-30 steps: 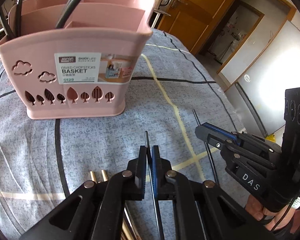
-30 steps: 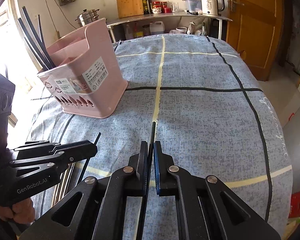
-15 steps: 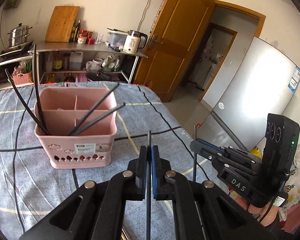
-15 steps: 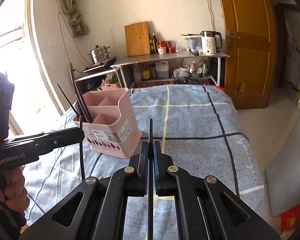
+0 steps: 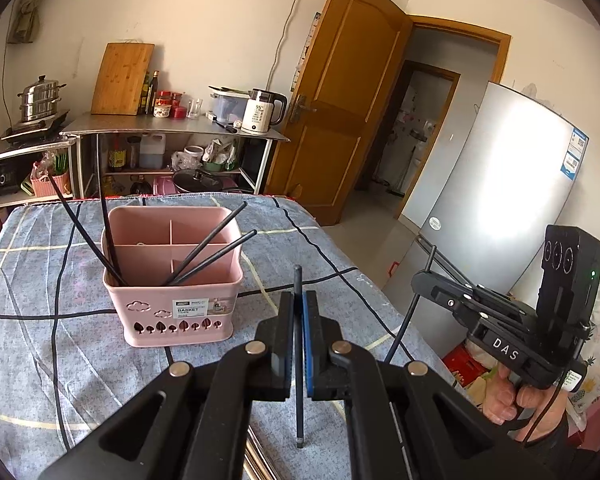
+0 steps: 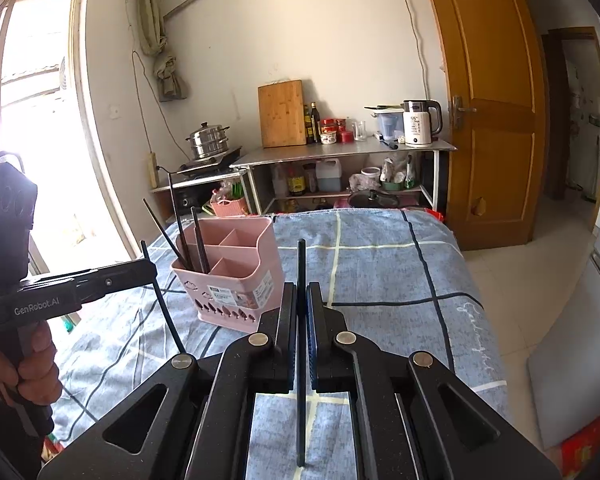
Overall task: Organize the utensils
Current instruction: 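Raise both held chopsticks upright, lower them into the pink basket and open both tools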
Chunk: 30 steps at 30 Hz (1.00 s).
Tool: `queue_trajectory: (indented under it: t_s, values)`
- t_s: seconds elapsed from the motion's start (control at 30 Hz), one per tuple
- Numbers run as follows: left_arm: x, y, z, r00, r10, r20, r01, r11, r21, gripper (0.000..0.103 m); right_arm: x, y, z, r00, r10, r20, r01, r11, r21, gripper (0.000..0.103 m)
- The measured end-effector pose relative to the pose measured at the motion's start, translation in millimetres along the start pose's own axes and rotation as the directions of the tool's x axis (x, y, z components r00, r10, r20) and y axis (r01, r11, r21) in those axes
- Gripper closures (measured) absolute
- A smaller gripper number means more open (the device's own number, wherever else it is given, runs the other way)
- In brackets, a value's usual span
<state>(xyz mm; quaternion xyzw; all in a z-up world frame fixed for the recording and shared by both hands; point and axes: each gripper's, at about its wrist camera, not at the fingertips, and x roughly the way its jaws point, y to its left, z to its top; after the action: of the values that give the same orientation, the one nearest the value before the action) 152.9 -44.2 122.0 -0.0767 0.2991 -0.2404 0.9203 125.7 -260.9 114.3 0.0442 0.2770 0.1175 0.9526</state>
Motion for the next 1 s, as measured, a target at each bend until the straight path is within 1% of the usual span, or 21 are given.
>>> queue_trajectory:
  t_s: [0.13, 0.27, 0.47, 0.6, 0.77, 1.0]
  values:
    - [-13, -6, -5, 1.000, 0.006, 0.007, -0.006, 1.000, 0.022, 0.098, -5, 3, -3, 1.000, -0.001, 0.007, 0.001, 1.000, -0.014, 0.099]
    - [-18, -7, -4, 1.000, 0.010, 0.001, -0.010, 0.999, 0.031, 0.099, -10, 6, -3, 1.000, 0.000, 0.009, 0.001, 1.000, -0.020, 0.099]
    - [-38, -7, 5, 0.999, 0.005, 0.036, -0.006, 0.999, 0.042, 0.099, -26, 12, 3, 0.999, 0.008, 0.046, -0.006, 0.999, -0.040, 0.099]
    - [-52, -4, 11, 0.998, 0.030, 0.056, -0.032, 0.998, 0.053, 0.099, -31, 18, 8, 0.998, 0.020, 0.064, -0.016, 0.998, -0.057, 0.099]
    - [-66, 8, 15, 0.996, 0.056, 0.074, -0.059, 0.997, 0.043, 0.099, -29, 25, 10, 0.997, 0.043, 0.060, -0.039, 0.996, -0.075, 0.099]
    - [-69, 25, 23, 0.991, 0.109, 0.074, -0.112, 0.993, 0.031, 0.099, -17, 40, 17, 0.994, 0.101, 0.048, -0.097, 0.991, -0.090, 0.099]
